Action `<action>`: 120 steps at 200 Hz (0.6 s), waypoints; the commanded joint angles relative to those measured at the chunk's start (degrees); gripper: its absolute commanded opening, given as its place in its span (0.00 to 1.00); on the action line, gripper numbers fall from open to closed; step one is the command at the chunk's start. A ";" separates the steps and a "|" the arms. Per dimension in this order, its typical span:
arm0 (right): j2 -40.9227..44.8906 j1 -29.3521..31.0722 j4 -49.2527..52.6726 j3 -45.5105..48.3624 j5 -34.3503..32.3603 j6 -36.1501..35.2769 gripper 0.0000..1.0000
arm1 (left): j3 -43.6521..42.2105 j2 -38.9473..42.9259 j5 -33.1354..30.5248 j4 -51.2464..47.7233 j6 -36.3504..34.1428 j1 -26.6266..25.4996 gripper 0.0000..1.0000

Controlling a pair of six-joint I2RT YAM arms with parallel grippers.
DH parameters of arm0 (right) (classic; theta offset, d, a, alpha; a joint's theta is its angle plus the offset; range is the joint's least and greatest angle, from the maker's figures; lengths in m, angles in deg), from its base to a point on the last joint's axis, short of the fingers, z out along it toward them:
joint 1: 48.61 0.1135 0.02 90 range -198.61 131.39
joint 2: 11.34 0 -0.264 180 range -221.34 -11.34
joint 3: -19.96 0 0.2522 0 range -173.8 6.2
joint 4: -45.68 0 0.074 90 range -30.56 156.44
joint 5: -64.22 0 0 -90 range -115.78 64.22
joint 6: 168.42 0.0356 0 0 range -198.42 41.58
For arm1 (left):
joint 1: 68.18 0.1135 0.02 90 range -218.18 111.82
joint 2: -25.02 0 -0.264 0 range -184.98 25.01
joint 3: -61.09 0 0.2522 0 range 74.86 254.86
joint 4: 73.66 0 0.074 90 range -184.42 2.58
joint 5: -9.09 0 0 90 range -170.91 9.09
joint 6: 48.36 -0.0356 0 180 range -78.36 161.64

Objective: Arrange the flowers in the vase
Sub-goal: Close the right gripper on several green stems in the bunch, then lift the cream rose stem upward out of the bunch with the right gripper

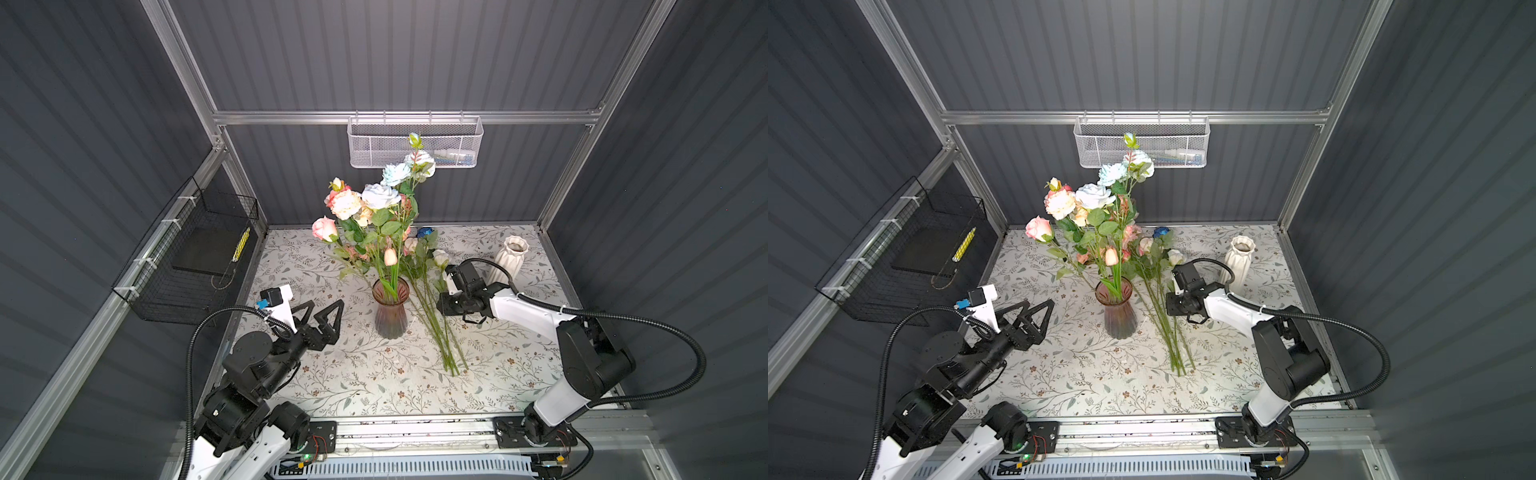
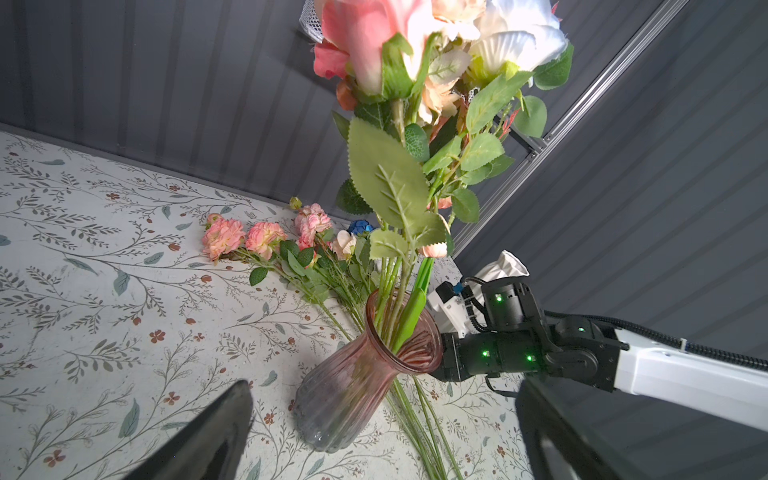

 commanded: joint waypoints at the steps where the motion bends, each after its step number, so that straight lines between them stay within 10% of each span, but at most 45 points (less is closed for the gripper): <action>1: -1.99 -0.03 1.23 -2.49 0.26 -1.44 0.35 | 0.11 -0.20 -0.28 -0.31 -1.05 0.10 1.00; 120: -9.08 1.06 3.79 -8.85 -0.32 -5.60 0.26 | 0.07 -1.07 -0.54 0.00 -1.41 0.13 1.00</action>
